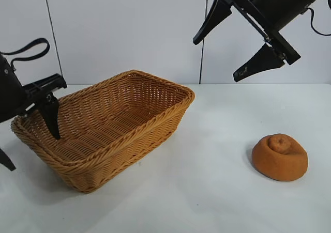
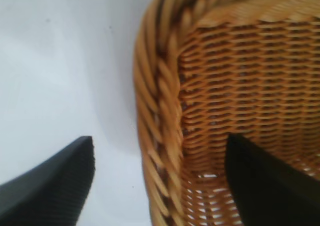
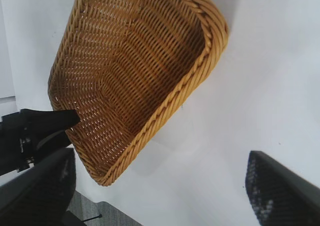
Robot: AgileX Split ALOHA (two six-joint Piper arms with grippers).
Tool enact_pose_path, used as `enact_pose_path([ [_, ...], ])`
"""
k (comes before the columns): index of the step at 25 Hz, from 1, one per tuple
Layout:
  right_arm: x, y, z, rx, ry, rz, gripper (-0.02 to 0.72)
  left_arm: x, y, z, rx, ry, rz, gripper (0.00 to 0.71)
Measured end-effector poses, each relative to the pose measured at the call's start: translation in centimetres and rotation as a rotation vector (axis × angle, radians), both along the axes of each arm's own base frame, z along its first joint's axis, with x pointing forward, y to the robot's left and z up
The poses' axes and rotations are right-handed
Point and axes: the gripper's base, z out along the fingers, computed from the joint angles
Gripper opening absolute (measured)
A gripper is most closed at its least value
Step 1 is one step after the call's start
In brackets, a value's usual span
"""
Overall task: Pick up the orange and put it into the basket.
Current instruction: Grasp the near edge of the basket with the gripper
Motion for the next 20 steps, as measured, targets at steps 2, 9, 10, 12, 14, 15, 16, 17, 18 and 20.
enact_pose_path([
  [2,0.0,0.0,0.0,0.0,0.0,0.0,0.631,0.18,-0.16,-0.01,-0.02,-0.016,0.013,0.522],
  [9,-0.05,0.01,0.0,0.001,0.004,0.003,0.631,0.37,-0.23,0.05,-0.028,-0.037,0.015,0.499],
  [10,-0.08,0.01,0.0,0.001,0.007,0.006,0.631,0.36,-0.23,0.04,-0.028,-0.035,0.015,0.454],
  [12,-0.14,0.02,-0.01,0.002,0.012,0.01,0.631,0.3,-0.24,0.03,-0.029,-0.029,0.013,0.305],
  [14,-0.18,0.03,-0.01,0.002,0.015,0.013,0.631,0.21,-0.24,0.02,-0.029,-0.019,0.012,0.125],
  [15,-0.18,0.03,-0.01,0.002,0.015,0.013,0.631,0.25,-0.29,0.04,-0.038,-0.019,0.029,0.092],
  [16,-0.18,0.03,-0.01,0.002,0.015,0.013,0.631,0.3,-0.31,0.09,-0.039,-0.022,0.025,0.085],
  [17,-0.19,0.03,-0.01,0.002,0.016,0.013,0.631,0.3,-0.36,0.15,-0.042,-0.017,0.024,0.085],
  [18,-0.19,0.03,-0.01,0.002,0.016,0.013,0.631,0.34,-0.44,0.25,-0.048,-0.007,0.024,0.085],
  [20,-0.19,0.03,-0.01,0.002,0.016,0.013,0.631,0.76,-0.42,0.78,-0.054,-0.004,0.009,0.085],
])
